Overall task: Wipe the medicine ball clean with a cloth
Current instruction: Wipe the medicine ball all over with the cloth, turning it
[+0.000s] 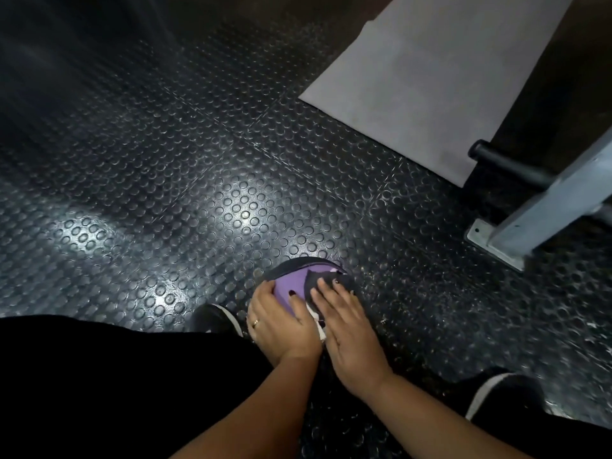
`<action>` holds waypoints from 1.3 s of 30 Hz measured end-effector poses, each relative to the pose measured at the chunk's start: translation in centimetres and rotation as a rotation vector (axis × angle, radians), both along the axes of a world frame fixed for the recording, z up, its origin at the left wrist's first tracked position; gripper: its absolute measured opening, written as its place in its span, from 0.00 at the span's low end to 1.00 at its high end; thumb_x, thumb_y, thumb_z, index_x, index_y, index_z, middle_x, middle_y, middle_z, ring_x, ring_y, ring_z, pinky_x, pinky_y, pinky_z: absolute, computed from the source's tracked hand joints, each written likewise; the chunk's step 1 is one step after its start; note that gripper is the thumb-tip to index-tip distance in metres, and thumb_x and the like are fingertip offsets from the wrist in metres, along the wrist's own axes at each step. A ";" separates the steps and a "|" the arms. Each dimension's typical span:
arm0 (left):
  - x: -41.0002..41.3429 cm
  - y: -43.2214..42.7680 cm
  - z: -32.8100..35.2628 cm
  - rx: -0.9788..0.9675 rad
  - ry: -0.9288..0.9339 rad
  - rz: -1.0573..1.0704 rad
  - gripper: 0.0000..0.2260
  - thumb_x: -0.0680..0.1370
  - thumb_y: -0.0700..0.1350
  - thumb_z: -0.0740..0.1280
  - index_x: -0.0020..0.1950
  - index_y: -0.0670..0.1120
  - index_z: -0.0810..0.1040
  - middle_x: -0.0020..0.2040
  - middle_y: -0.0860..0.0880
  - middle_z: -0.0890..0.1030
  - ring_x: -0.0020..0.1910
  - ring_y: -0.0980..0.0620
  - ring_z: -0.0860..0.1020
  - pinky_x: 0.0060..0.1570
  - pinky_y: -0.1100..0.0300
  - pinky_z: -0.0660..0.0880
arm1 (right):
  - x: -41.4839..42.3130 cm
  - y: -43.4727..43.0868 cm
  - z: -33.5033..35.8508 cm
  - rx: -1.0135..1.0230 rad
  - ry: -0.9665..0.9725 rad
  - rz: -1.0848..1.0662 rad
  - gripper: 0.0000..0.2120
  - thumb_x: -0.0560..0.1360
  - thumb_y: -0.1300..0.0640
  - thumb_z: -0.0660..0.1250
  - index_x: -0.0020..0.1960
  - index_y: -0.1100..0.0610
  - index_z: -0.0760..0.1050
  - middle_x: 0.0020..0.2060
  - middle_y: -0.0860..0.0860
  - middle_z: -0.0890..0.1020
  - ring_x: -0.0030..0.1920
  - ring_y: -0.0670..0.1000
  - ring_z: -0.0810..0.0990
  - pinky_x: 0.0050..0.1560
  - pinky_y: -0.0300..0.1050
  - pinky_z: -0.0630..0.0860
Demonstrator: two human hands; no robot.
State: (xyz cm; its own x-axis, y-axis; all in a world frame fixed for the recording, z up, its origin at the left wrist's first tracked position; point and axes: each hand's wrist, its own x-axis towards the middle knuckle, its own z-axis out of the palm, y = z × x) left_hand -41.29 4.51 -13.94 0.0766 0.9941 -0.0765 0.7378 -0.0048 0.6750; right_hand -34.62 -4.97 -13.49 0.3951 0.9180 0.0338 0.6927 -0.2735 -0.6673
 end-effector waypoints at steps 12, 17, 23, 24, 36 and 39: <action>-1.0 -0.1 -0.7 0.062 0.035 -0.063 0.24 0.75 0.54 0.56 0.63 0.40 0.77 0.64 0.43 0.79 0.66 0.40 0.73 0.67 0.41 0.69 | 7.7 7.3 -1.9 -0.326 0.624 -0.464 0.16 0.82 0.58 0.55 0.62 0.64 0.76 0.58 0.61 0.79 0.60 0.59 0.75 0.54 0.44 0.68; 1.0 1.0 0.0 0.027 0.093 -0.084 0.25 0.75 0.55 0.55 0.62 0.40 0.78 0.62 0.42 0.80 0.65 0.39 0.75 0.67 0.41 0.68 | 8.7 8.4 -2.6 -0.379 0.660 -0.484 0.16 0.81 0.52 0.56 0.61 0.58 0.77 0.58 0.59 0.79 0.60 0.58 0.75 0.58 0.47 0.68; 1.1 1.4 -0.1 0.047 0.102 -0.058 0.25 0.75 0.55 0.55 0.61 0.41 0.79 0.60 0.42 0.80 0.63 0.39 0.76 0.64 0.41 0.70 | 3.7 4.3 -0.8 -0.083 0.236 -0.233 0.22 0.80 0.52 0.51 0.73 0.52 0.66 0.73 0.49 0.67 0.73 0.49 0.62 0.74 0.46 0.57; 1.4 1.5 0.1 0.033 0.101 -0.049 0.26 0.75 0.56 0.54 0.61 0.42 0.78 0.61 0.43 0.80 0.63 0.39 0.75 0.65 0.42 0.69 | 2.5 3.2 -0.4 -0.070 0.165 -0.190 0.23 0.79 0.52 0.50 0.74 0.51 0.64 0.74 0.48 0.63 0.75 0.49 0.58 0.74 0.45 0.53; 1.3 4.0 0.7 -0.070 0.169 -0.287 0.17 0.81 0.48 0.55 0.68 0.47 0.72 0.67 0.50 0.74 0.69 0.48 0.68 0.72 0.43 0.59 | 2.7 1.5 0.1 -0.059 0.025 0.143 0.24 0.79 0.56 0.52 0.74 0.49 0.63 0.75 0.39 0.58 0.76 0.45 0.51 0.76 0.50 0.49; 1.2 5.2 0.6 -0.082 0.168 -0.322 0.15 0.82 0.44 0.57 0.68 0.45 0.73 0.66 0.47 0.74 0.68 0.46 0.70 0.71 0.41 0.61 | 3.6 3.0 0.2 -0.024 0.044 0.156 0.22 0.80 0.54 0.52 0.73 0.48 0.66 0.73 0.38 0.62 0.76 0.45 0.53 0.76 0.48 0.49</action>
